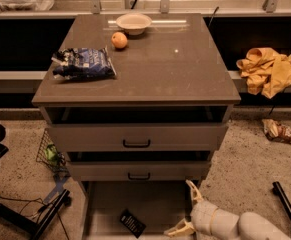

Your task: Pick rxbar chocolate from bottom drawer and place on counter

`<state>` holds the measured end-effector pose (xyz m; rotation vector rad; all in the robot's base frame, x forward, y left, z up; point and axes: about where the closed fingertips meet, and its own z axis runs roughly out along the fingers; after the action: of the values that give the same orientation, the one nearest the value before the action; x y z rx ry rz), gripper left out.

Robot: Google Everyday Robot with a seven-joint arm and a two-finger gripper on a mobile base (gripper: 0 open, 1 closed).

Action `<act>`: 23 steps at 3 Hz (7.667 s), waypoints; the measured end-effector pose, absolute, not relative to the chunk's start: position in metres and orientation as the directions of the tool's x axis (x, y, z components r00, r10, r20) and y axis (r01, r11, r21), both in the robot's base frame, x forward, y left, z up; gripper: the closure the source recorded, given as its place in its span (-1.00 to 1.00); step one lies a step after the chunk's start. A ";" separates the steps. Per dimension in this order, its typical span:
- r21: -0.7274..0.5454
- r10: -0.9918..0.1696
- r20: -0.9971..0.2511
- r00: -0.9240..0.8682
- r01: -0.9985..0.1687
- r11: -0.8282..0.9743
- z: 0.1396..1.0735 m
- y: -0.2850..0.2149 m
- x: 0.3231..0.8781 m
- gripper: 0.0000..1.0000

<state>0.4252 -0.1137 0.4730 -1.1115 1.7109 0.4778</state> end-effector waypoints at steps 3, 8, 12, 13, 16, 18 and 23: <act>-0.052 -0.366 -0.921 -0.132 -0.890 0.454 0.322 -0.063 0.424 -1.00; -0.098 -0.533 -0.830 -0.168 -0.895 0.435 0.167 0.056 0.459 -1.00; -0.109 -0.652 -0.726 -0.221 -0.898 0.425 0.119 0.067 0.481 -1.00; -0.082 -0.673 -0.697 -0.248 -0.905 0.418 0.098 0.068 0.480 -0.76; -0.062 -0.672 -0.692 -0.262 -0.906 0.418 0.107 0.070 0.477 0.82; -0.058 -0.668 -0.697 -0.262 -0.907 0.417 0.113 0.069 0.477 1.00; 0.077 -0.394 -0.877 -0.275 -0.891 0.448 0.377 -0.087 0.492 1.00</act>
Offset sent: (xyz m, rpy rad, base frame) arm -0.0060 0.0747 -0.2254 0.1332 0.1592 0.1005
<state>0.4917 -0.0874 0.3767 -1.0870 1.8590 0.7445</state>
